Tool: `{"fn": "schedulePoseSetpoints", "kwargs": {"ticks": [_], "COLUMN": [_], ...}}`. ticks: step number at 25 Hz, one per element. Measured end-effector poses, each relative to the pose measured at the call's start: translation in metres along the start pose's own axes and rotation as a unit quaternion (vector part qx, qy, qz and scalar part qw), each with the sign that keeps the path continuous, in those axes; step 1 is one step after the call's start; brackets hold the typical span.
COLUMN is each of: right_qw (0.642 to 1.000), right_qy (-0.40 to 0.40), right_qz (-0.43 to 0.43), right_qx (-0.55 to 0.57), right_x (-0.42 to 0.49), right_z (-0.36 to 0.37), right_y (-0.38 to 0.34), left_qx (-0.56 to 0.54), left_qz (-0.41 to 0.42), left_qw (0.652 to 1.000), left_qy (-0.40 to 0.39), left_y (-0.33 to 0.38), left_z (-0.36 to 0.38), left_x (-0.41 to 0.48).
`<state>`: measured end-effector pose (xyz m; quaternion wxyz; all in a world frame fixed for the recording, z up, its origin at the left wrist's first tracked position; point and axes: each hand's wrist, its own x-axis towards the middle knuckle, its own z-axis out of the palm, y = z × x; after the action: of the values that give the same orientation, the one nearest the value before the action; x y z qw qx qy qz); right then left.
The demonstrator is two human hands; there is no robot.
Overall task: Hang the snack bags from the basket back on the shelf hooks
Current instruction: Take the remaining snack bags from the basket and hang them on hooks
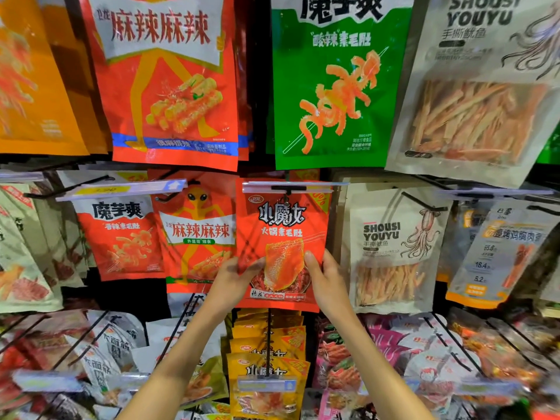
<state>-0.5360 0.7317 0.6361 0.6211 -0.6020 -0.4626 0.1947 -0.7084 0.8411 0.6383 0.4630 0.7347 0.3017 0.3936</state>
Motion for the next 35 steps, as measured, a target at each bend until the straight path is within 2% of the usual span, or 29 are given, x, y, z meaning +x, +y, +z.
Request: {"fn": "schedulePoseSetpoints", "kwargs": {"ticks": [5, 9, 15, 20, 28, 35], "right_qw": [1.0, 1.0, 0.998, 0.996, 0.993, 0.987], "right_qy": [-0.011, -0.001, 0.044, 0.045, 0.042, 0.049], "right_qz": [0.009, 0.011, 0.018, 0.051, 0.074, 0.088], "right_qx": [0.001, 0.005, -0.03, -0.054, -0.081, -0.127], "right_x": [0.005, 0.015, 0.042, 0.054, 0.044, 0.026], "right_z": [0.003, 0.006, 0.011, 0.012, 0.008, 0.002], "right_y": [0.007, 0.008, 0.01, -0.001, 0.0, -0.009], "left_qx": [-0.029, 0.009, 0.105, 0.137, 0.138, 0.211], "left_qz": [-0.005, 0.037, 0.036, 0.046, -0.009, -0.079], "left_qw": [0.999, 0.998, 0.991, 0.985, 0.987, 0.974], "left_qy": [-0.02, 0.054, 0.075, 0.093, 0.079, 0.029], "left_y": [-0.002, -0.007, -0.005, -0.002, -0.006, 0.014], "left_z": [-0.001, 0.0, 0.003, 0.008, 0.003, -0.014], "left_x": [0.002, 0.006, 0.028, 0.039, 0.033, 0.018]}}
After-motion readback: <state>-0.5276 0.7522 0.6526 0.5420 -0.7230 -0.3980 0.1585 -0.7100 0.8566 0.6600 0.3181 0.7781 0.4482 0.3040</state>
